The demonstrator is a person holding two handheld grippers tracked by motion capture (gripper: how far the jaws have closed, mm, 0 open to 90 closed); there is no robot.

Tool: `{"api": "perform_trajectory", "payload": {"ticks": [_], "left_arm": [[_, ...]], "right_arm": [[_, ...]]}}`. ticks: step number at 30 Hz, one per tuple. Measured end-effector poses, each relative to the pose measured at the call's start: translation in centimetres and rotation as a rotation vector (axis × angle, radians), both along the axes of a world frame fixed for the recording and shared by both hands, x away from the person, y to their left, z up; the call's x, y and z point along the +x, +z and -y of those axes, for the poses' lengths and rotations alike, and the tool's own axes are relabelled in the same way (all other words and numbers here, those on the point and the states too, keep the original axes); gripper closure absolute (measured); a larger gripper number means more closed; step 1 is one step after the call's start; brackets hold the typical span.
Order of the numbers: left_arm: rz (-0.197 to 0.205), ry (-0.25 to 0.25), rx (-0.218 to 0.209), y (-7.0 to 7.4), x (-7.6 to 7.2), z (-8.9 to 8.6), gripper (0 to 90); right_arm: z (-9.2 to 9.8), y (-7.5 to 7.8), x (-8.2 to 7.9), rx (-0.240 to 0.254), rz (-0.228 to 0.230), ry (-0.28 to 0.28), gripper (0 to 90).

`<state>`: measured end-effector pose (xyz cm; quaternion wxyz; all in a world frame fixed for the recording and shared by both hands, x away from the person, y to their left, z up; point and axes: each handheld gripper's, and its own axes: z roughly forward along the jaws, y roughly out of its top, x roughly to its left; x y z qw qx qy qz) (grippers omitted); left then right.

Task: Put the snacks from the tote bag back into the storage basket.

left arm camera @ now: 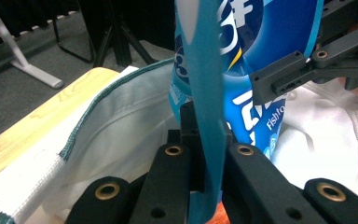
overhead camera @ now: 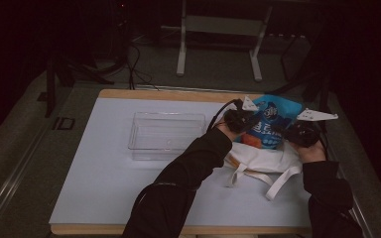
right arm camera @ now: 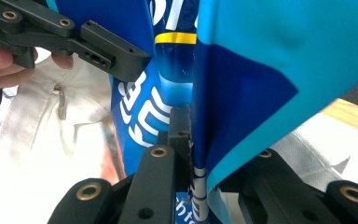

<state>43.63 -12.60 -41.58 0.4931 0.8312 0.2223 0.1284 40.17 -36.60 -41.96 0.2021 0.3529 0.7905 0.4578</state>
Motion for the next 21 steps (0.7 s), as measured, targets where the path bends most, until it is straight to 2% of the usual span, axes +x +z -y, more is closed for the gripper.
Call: {"api": "perform_trajectory", "payload": {"ticks": [8, 12, 21], "left_arm": [[-0.012, 0.005, -0.009, 0.6, 0.0, 0.0, 90.0], [-0.010, 0.012, -0.007, 1.3, -0.2, 0.1, 90.0], [0.005, 0.009, -0.016, 3.0, -0.5, 0.0, 90.0]], "right_arm": [[0.0, 0.5, -0.1, -0.001, 0.006, -0.002, 82.2], [-0.1, 0.9, -0.3, 0.001, 0.014, -0.006, 82.6], [-0.2, 2.6, -0.7, 0.002, 0.041, -0.006, 83.5]]}}
